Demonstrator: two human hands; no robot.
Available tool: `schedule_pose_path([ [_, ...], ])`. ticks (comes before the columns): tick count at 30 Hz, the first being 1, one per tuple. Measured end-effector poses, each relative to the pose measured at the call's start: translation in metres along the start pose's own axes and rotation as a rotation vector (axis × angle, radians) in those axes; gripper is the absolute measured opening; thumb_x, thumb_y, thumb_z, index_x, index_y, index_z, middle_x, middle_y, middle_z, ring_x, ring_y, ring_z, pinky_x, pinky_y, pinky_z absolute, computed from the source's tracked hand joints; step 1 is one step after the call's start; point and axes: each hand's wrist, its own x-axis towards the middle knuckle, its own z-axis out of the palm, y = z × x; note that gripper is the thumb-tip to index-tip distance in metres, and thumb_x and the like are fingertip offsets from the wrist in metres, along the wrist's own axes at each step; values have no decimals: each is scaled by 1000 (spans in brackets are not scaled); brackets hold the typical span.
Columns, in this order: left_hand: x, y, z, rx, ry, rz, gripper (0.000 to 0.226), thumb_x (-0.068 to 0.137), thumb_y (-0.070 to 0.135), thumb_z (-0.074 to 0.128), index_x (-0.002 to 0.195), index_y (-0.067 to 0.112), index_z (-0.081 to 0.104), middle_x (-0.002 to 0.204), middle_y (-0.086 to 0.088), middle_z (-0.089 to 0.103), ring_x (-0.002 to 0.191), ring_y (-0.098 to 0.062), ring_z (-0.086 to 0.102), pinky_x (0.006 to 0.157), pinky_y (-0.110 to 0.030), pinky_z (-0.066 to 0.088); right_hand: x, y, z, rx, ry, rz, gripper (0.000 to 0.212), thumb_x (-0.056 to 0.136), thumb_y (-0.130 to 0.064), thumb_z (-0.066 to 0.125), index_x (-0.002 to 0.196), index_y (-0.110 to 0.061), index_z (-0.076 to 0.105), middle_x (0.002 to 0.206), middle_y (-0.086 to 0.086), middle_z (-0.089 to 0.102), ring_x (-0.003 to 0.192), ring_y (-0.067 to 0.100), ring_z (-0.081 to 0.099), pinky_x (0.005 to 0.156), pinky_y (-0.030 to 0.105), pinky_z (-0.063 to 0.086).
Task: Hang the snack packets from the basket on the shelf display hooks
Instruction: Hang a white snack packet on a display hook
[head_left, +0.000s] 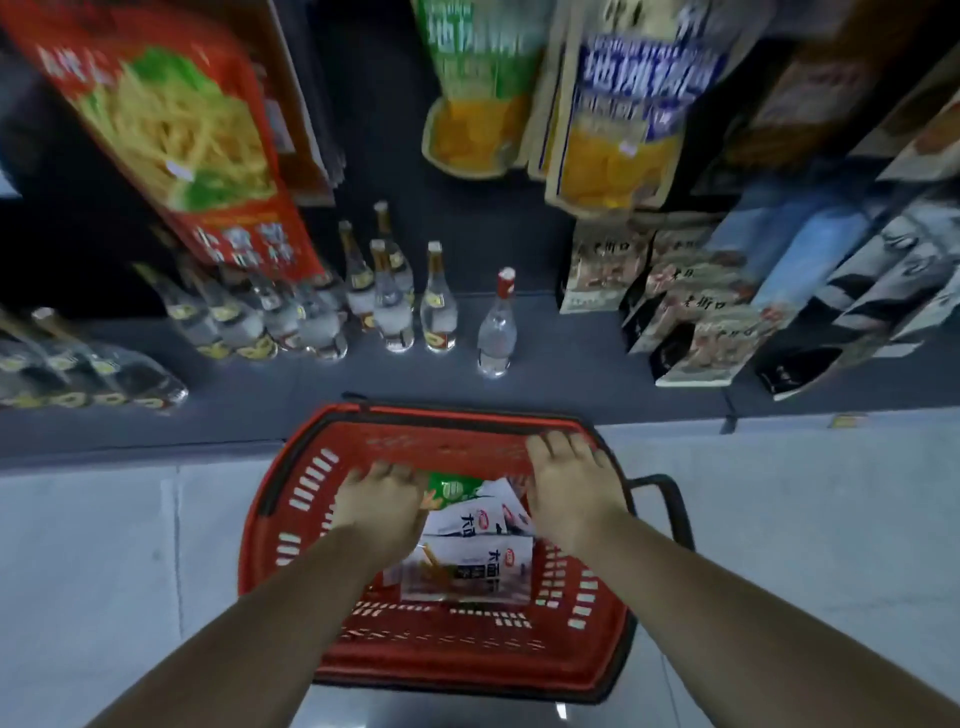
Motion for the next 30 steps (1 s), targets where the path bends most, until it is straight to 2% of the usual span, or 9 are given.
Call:
schedule_pose_path([
  [3, 39, 9, 81, 48, -101, 37, 44, 92, 40, 50, 133, 23, 46, 135, -1, 51, 127, -24, 46, 100, -38, 39, 29, -1, 81, -27, -59, -37, 53, 90, -17, 52, 139, -15, 31, 141, 10, 37, 130, 31, 32, 107, 44, 30],
  [6, 79, 22, 142, 146, -162, 156, 39, 92, 39, 52, 126, 20, 51, 129, -5, 56, 120, -27, 53, 93, -40, 46, 57, 1, 145, -72, -87, -54, 60, 90, -14, 51, 144, -15, 25, 146, 11, 33, 133, 33, 30, 106, 44, 30],
  [9, 119, 37, 179, 254, -185, 301, 43, 93, 37, 54, 131, 17, 48, 132, -8, 53, 121, -32, 51, 92, -43, 44, 81, 2, 189, -128, -148, -47, 69, 88, -11, 52, 147, -14, 18, 151, 15, 25, 137, 35, 26, 107, 46, 29],
  [13, 160, 54, 218, 280, -192, 410, 44, 91, 38, 56, 127, 13, 51, 128, -9, 56, 115, -31, 55, 90, -47, 48, 98, 7, 226, -152, -150, -62, 64, 87, -11, 53, 144, -11, 24, 146, 15, 32, 135, 33, 29, 107, 46, 30],
  [18, 173, 66, 244, 111, -182, 369, 46, 88, 32, 61, 129, 16, 46, 132, -9, 53, 124, -30, 48, 93, -45, 42, 103, 13, 239, -136, -160, -45, 59, 90, -12, 50, 144, -11, 26, 152, 14, 28, 141, 30, 22, 110, 44, 27],
  [22, 179, 56, 252, -47, -206, 244, 22, 91, 16, 60, 112, 16, 64, 113, -6, 64, 105, -26, 60, 79, -36, 52, 104, 12, 238, -127, -158, -44, 56, 91, -12, 47, 144, -10, 27, 154, 14, 26, 142, 30, 22, 110, 44, 28],
  [25, 179, 38, 248, -242, -183, 201, 24, 93, 9, 52, 113, 16, 65, 103, -1, 65, 93, -20, 62, 78, -30, 51, 108, 14, 242, -127, -131, -15, 55, 91, -16, 49, 143, -11, 29, 151, 14, 29, 137, 32, 30, 107, 45, 31],
  [28, 183, 5, 235, -379, -167, 193, 23, 96, 14, 51, 118, 11, 59, 106, -4, 60, 103, -23, 59, 76, -27, 42, 113, 15, 244, -84, -110, 60, 61, 89, -15, 50, 145, -13, 26, 146, 12, 35, 132, 32, 36, 107, 44, 32],
  [30, 179, -16, 226, -538, -170, 184, 25, 97, 13, 51, 121, 9, 58, 117, -7, 63, 108, -24, 59, 81, -27, 44, 114, 13, 246, -38, -95, 125, 58, 90, -22, 51, 143, -13, 27, 143, 11, 40, 130, 31, 40, 105, 44, 35],
])
